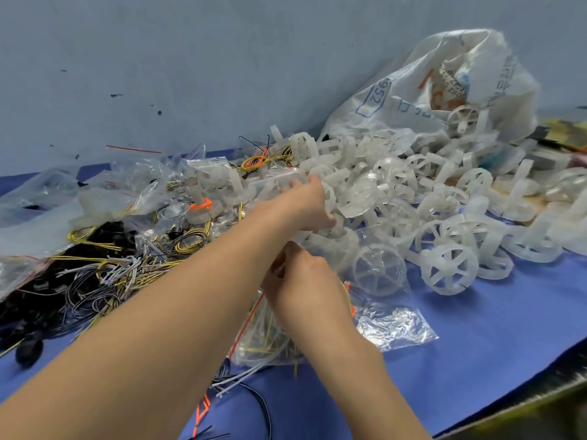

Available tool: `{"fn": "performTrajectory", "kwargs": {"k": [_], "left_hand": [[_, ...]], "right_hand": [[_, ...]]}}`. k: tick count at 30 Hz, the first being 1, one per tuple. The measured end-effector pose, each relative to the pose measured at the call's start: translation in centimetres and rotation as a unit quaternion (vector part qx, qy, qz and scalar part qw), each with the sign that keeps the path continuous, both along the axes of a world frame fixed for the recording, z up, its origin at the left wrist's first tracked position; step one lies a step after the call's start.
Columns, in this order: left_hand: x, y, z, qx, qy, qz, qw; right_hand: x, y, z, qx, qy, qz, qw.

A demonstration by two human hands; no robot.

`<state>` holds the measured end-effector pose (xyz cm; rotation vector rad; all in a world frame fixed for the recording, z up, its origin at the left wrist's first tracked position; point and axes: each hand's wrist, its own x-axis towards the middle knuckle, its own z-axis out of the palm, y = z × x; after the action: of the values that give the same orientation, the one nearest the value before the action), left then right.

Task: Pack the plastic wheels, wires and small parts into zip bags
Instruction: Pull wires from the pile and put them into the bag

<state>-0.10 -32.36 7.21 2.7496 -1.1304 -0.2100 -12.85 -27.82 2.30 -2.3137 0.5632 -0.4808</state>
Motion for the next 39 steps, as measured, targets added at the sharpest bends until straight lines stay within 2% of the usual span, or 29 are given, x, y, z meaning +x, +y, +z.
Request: {"fn": "performTrajectory", "kwargs": {"k": [6,9,11,14,18,20,23,26,29,35,39], "left_hand": [[1.1,0.4,-0.9,-0.110,0.090,0.045,0.989],[1.1,1.4,-0.1,-0.230,0.110,0.081,0.964],[0.9,2.7,0.9,-0.323,0.117,0.069,0.937],[-0.2,6.5,2.2,-0.453,0.205,0.020,0.867],[-2.2,12.9,2.0,-0.581,0.378,0.005,0.721],[-2.8,15.8,0.8,-0.605,0.455,0.011,0.654],[-3.4,18.9,-0.9,-0.616,0.534,-0.007,0.579],[-3.5,20.2,-1.8,-0.636,0.558,-0.027,0.532],[-3.0,20.7,-2.3,-0.634,0.550,-0.004,0.544],[-2.8,21.1,-3.1,-0.531,0.558,0.106,0.628],[-3.5,20.8,-3.6,-0.501,0.573,0.105,0.640]], "right_hand": [[-0.2,-0.3,-0.1,0.017,0.008,0.001,1.000],[0.0,-0.5,-0.1,0.011,0.010,-0.011,1.000],[0.0,-0.5,-0.2,0.013,0.006,-0.015,1.000],[0.0,-0.7,-0.3,0.025,-0.006,-0.020,0.999],[0.2,-1.2,-0.5,0.028,-0.015,-0.035,0.999],[0.4,-1.3,-0.7,0.033,-0.020,-0.043,0.998],[0.7,-1.2,-0.9,0.034,-0.019,-0.049,0.998],[0.8,-1.2,-0.8,0.029,-0.026,-0.054,0.998],[0.9,-0.9,-0.7,0.025,-0.040,-0.056,0.997],[0.7,-0.7,-0.5,0.032,-0.059,-0.049,0.997],[0.5,-0.6,0.0,0.058,-0.076,-0.038,0.995]]}}
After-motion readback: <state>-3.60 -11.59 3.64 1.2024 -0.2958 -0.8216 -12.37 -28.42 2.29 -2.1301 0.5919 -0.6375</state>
